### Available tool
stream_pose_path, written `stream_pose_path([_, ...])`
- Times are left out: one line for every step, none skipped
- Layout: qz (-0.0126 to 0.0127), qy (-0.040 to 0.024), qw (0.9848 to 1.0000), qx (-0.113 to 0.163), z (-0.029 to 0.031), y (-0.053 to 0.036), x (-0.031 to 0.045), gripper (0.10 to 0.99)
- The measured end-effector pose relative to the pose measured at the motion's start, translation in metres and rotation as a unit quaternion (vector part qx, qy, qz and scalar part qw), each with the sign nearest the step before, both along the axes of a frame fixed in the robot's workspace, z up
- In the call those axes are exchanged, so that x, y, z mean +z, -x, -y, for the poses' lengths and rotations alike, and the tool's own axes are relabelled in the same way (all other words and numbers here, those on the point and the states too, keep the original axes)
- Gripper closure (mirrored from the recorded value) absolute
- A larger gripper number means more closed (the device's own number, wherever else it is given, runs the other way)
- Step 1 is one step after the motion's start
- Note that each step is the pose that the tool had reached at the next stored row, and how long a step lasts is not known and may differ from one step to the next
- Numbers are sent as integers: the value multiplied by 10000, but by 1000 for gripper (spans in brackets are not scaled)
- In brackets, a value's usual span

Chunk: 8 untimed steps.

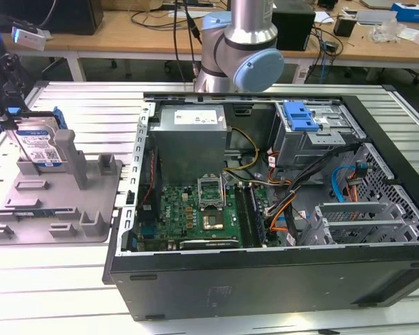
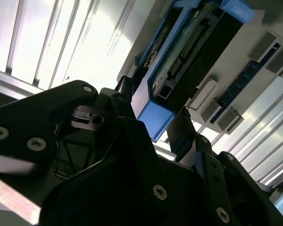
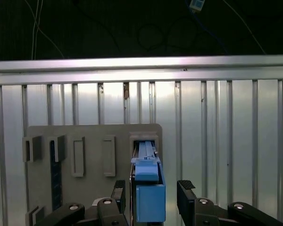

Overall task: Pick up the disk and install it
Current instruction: 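Pick up the disk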

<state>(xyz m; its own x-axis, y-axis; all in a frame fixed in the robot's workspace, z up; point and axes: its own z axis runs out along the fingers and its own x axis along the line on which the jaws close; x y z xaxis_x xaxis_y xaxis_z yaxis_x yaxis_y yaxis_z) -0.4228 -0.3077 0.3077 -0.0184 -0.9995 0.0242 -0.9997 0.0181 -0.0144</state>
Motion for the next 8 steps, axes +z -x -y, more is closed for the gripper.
stream_pose_path([1,0,10000,0,0,4,-4,529])
stream_pose_path([0,0,10000,0,0,7,-6,529])
stream_pose_path([0,0,10000,0,0,11,-9,529])
stream_pose_path([0,0,10000,0,0,13,-11,529])
stream_pose_path([-1,0,10000,0,0,15,-14,545])
stream_pose_path([-2,1,10000,0,0,16,-18,616])
stream_pose_path([-1,0,10000,0,0,16,-23,616])
stream_pose_path([0,0,10000,0,0,16,-29,616])
